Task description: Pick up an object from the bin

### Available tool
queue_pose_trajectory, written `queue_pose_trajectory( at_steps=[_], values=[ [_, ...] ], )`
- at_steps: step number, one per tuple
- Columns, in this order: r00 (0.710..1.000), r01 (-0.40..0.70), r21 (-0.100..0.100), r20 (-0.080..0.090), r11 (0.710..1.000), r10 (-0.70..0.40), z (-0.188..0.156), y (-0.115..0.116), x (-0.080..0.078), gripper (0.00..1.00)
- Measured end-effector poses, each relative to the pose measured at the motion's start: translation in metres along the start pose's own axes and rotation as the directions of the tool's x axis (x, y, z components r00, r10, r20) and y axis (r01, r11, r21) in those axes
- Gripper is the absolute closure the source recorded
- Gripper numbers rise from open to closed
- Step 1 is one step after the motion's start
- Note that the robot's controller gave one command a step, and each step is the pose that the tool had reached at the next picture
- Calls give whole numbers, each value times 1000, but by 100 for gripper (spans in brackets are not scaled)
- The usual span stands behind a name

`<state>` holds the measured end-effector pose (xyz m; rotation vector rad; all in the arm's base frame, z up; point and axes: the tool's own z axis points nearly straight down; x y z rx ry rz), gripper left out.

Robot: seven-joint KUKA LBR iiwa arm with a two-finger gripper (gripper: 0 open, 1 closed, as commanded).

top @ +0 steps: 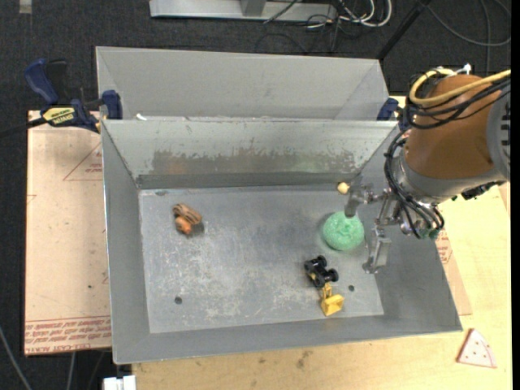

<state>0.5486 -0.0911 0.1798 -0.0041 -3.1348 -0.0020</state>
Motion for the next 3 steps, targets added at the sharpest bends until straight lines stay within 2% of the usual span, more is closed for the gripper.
queue_pose_trajectory(
  at_steps=[1, 2, 3],
  values=[
    [1000, 2, 1, 8, 1000, -2, -5, 0, -2, 0],
    [999, 36, 4, 17, 999, -36, 33, 10, -1, 0],
    [983, 183, 2, 8, 983, -183, 84, 35, 22, 0]
  ],
)
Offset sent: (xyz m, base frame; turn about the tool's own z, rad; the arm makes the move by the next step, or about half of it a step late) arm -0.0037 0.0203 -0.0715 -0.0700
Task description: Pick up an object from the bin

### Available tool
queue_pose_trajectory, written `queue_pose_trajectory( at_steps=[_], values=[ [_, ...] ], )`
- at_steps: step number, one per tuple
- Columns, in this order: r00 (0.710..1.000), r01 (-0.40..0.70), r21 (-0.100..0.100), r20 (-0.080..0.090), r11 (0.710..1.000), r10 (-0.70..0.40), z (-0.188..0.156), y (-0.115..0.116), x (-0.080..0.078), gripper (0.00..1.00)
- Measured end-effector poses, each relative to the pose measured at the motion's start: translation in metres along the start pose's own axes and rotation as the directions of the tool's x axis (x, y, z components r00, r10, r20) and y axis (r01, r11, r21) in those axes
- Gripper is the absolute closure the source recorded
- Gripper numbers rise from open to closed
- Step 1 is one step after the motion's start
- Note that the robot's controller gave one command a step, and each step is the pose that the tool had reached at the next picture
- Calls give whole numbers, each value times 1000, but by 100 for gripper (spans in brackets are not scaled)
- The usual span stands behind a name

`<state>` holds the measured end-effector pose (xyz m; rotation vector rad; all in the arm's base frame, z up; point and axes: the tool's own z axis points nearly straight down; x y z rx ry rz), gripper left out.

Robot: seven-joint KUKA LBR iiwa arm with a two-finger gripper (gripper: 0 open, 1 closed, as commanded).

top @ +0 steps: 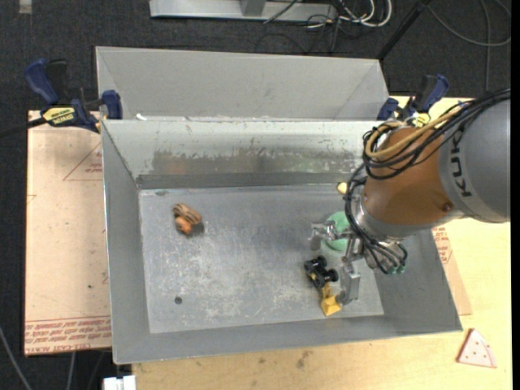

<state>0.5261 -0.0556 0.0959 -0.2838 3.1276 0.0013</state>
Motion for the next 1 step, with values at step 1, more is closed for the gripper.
queue_pose_trajectory(
  at_steps=[1],
  values=[
    [975, 221, 1, 4, 975, -221, 13, 13, 20, 0]
  ],
)
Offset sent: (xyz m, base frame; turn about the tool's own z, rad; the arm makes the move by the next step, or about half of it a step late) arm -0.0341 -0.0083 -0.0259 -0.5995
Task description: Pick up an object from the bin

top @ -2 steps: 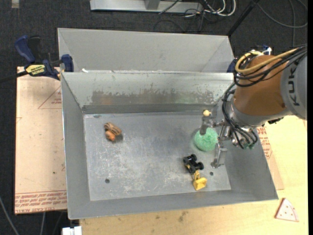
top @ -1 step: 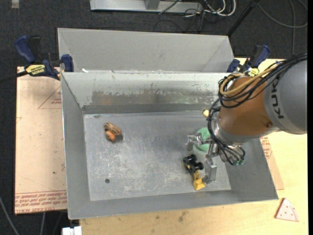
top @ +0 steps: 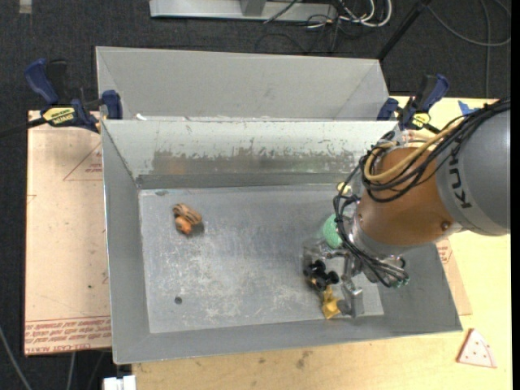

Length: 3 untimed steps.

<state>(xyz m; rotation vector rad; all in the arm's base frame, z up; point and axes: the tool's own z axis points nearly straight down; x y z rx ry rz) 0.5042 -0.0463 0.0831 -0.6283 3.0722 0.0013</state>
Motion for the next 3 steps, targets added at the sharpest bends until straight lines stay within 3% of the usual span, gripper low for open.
queue_pose_trajectory(
  at_steps=[1, 2, 3],
  values=[
    [930, 366, -3, -3, 930, -366, 13, -11, 17, 100],
    [930, 367, -2, -3, 930, -367, 13, -11, 17, 100],
    [929, 371, -2, -2, 929, -371, -115, -23, 2, 100]
  ],
)
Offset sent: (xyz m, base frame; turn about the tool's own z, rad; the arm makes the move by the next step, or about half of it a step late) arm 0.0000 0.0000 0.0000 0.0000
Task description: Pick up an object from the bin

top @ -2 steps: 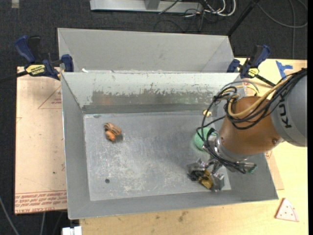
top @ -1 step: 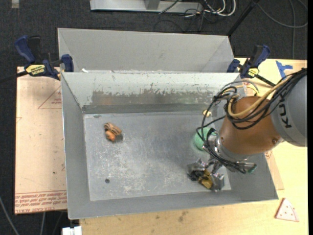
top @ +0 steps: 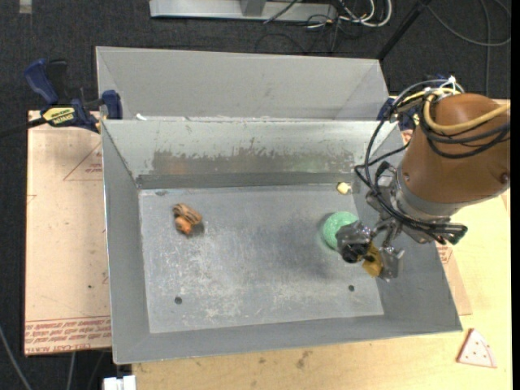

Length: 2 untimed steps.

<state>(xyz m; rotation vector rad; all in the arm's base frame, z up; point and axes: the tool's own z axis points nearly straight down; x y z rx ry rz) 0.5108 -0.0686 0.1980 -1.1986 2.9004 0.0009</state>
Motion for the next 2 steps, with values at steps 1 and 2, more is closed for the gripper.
queue_pose_trajectory(
  at_steps=[1, 2],
  values=[
    [1000, 0, -1, 0, 1000, 0, 0, 0, 0, 100],
    [1000, -13, 0, 0, 1000, 13, -88, 2, 2, 100]
  ],
)
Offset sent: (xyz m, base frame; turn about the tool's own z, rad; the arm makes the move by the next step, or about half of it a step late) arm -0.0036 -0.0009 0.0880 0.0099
